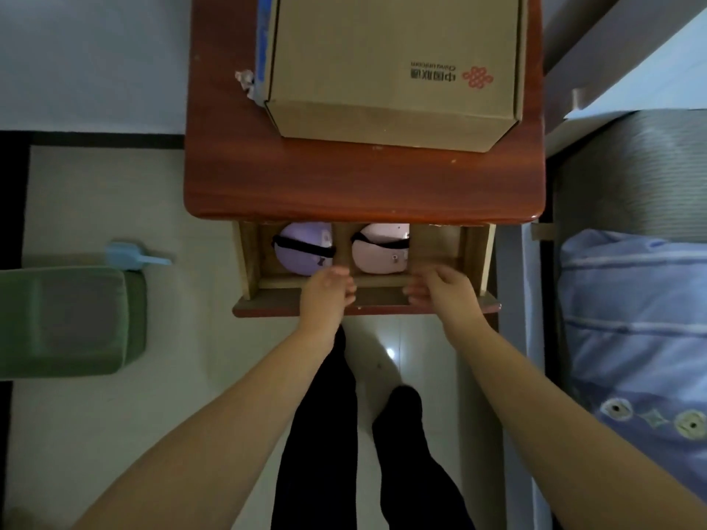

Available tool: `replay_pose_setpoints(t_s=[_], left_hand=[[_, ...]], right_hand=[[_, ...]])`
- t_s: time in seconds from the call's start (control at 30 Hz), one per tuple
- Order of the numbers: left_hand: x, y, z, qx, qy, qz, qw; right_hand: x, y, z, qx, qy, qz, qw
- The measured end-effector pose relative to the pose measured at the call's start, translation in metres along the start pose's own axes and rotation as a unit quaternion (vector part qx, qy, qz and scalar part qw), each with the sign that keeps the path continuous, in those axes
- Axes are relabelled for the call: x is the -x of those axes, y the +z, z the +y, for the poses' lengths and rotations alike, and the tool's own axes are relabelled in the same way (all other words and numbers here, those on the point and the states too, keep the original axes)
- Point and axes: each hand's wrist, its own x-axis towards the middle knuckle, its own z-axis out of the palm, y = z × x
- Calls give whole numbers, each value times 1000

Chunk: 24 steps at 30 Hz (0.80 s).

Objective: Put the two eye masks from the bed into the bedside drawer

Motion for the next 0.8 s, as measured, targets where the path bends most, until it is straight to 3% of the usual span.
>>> replay_pose_setpoints(t_s=[0.1, 0.17, 0.3, 0.43, 0.53, 0.8], left_hand=[[27, -42, -21, 86, -134, -6, 987], [31, -60, -28, 208, -193, -10, 959], [31, -64, -10, 434, -151, -8, 888], [51, -68, 6, 428, -101, -36, 898], [58, -67, 28, 423, -73, -78, 900], [23, -48, 84, 444, -69, -85, 889]], right_hand=[[26, -11, 19, -120, 129, -81, 981], [30, -14, 27, -204, 184, -87, 958], [33, -8, 23, -289, 165, -56, 941], [44, -11, 13, -261, 84, -30, 961], [48, -14, -7, -292, 54, -35, 954], [26, 12, -50, -523, 59, -16, 850]])
